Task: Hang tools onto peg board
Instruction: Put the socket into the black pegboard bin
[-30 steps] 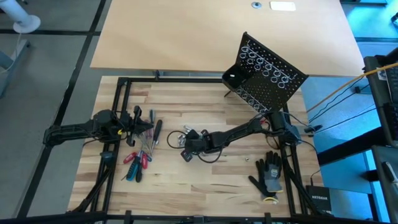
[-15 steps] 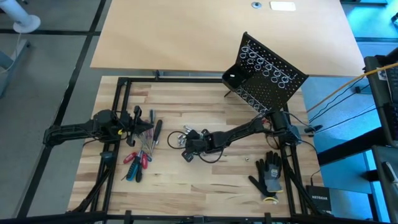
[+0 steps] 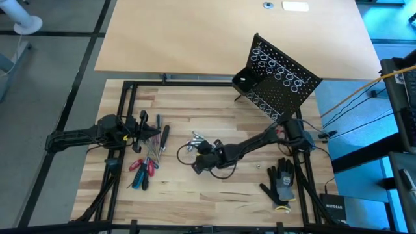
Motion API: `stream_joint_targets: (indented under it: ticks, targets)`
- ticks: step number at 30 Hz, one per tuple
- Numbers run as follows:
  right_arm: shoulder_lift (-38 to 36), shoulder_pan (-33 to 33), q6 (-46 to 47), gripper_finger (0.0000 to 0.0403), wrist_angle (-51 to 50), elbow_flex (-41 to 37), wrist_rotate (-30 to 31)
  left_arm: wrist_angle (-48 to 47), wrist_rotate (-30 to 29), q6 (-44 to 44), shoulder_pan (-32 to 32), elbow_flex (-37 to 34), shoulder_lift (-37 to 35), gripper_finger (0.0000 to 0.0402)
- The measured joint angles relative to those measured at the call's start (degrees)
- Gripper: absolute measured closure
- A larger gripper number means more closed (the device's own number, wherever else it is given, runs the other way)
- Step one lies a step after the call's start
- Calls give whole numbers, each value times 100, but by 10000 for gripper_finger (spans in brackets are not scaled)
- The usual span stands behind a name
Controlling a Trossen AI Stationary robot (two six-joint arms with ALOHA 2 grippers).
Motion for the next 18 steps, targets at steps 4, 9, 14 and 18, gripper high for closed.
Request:
stream_joint_targets:
  ticks: [4, 9, 14, 18]
  targets:
    - [174, -62, 11, 221, 252, 9, -46, 2, -1, 0, 0, 0, 0, 400]
    - [243, -120, 5, 221, 412, 9, 15, 2, -1, 0, 0, 0, 0, 400]
    - [265, -130, -102, 221, 401, 9, 275, 2, -2, 0, 0, 0, 0, 400]
    - [265, -134, -147, 221, 367, 9, 309, 2, -2, 0, 0, 0, 0, 400]
